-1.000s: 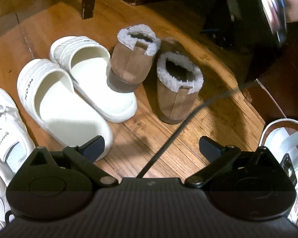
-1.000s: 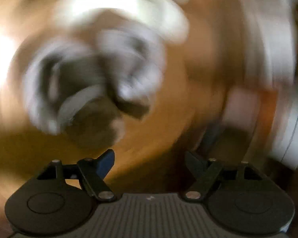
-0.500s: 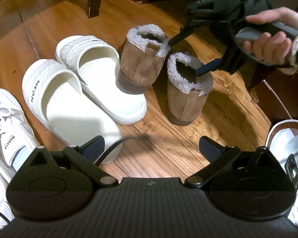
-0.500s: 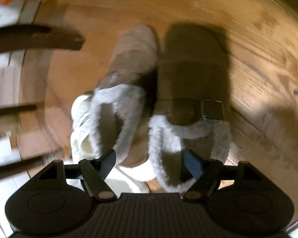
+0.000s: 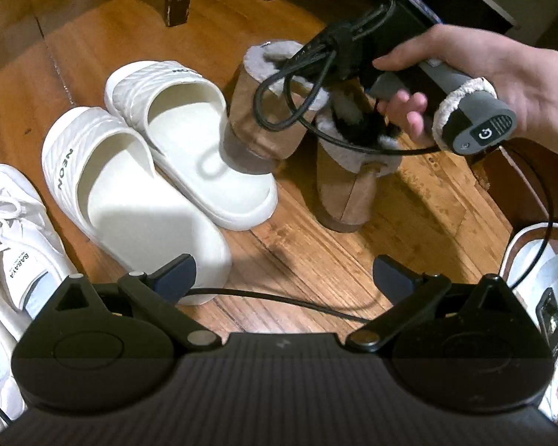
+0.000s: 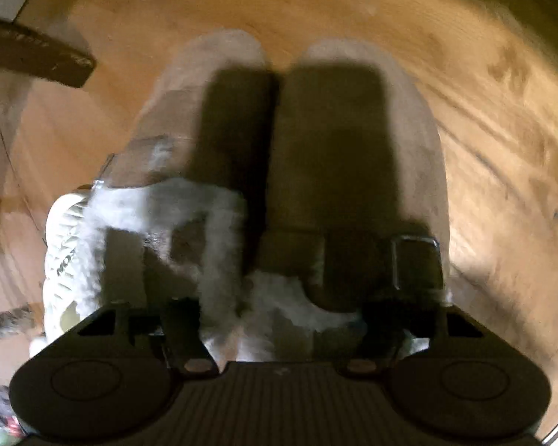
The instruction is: Organize scattered shoes
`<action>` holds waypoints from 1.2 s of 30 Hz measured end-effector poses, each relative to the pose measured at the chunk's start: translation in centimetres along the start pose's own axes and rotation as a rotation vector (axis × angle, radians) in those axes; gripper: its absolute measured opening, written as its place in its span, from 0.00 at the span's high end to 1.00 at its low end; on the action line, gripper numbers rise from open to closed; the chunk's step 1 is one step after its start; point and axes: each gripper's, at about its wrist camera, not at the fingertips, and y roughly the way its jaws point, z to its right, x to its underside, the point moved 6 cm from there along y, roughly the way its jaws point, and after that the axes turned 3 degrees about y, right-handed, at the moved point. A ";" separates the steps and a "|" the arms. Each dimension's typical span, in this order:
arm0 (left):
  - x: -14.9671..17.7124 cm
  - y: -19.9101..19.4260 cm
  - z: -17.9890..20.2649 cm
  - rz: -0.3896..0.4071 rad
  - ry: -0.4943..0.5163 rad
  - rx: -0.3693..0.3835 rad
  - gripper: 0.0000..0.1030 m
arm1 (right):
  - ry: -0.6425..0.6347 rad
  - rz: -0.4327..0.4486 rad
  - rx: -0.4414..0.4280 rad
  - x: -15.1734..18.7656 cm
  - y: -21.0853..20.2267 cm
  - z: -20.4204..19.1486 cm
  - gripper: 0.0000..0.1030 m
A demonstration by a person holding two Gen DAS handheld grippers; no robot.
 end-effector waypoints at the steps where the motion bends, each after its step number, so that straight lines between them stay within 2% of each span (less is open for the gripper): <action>1: 0.1 -0.1 0.0 0.000 -0.002 0.001 0.00 | -0.078 0.035 0.015 -0.2 -0.6 -0.7 0.87; 6: 0.5 -1.5 -0.3 0.024 -0.018 0.023 0.00 | -0.413 0.163 0.136 0.4 -1.7 -3.0 0.88; 11: 0.3 -2.4 -1.1 0.054 -0.043 0.019 0.00 | -0.642 0.284 0.140 1.1 -3.7 -4.2 0.88; 14: 0.1 -2.4 -1.0 0.056 -0.043 0.018 0.00 | -0.658 0.315 0.093 0.8 -4.2 -5.2 0.89; 15: 0.0 -2.4 -0.9 0.056 -0.043 0.017 0.00 | -0.731 0.360 0.118 1.3 -4.9 -5.9 0.89; 16: -0.1 -2.3 -0.9 0.057 -0.043 0.017 0.00 | -0.749 0.366 0.121 1.7 -5.3 -6.3 0.88; 18: -0.3 -2.3 -0.8 0.058 -0.043 0.016 0.00 | -0.702 0.351 0.075 1.5 -5.2 -6.5 0.88; 21: -0.5 -2.2 -0.7 0.058 -0.040 0.015 0.00 | -0.731 0.343 0.056 1.6 -5.3 -6.8 0.85; 22: -0.6 -2.0 -0.6 0.059 -0.036 0.016 0.00 | -0.700 0.304 0.048 1.2 -4.8 -6.6 0.75; 24: -1.4 -1.2 -0.5 0.070 -0.029 -0.016 0.00 | -0.637 0.226 0.032 0.4 -4.0 -6.2 0.70; 26: -2.4 -0.3 -0.6 0.085 -0.024 -0.070 0.00 | -0.474 0.229 -0.049 -0.5 -5.7 -5.1 0.67; 27: -2.7 0.1 -0.6 0.092 -0.018 -0.089 0.00 | -0.392 0.231 -0.089 -0.9 -6.6 -4.5 0.60; 28: -3.0 0.4 -0.6 0.096 -0.018 -0.092 0.00 | -0.370 0.228 -0.126 -0.9 -7.4 -4.3 0.45; 29: -3.8 1.3 -0.6 0.105 -0.021 -0.099 0.00 | -0.348 0.225 -0.163 -0.9 -8.2 -4.0 0.39; 33: -5.1 2.9 -0.4 0.113 -0.032 -0.086 0.00 | -0.420 0.251 -0.082 0.1 -10.8 -2.6 0.38; 36: -5.6 3.9 0.1 0.112 -0.045 -0.068 0.00 | -0.428 0.277 -0.022 1.5 -12.9 -1.2 0.38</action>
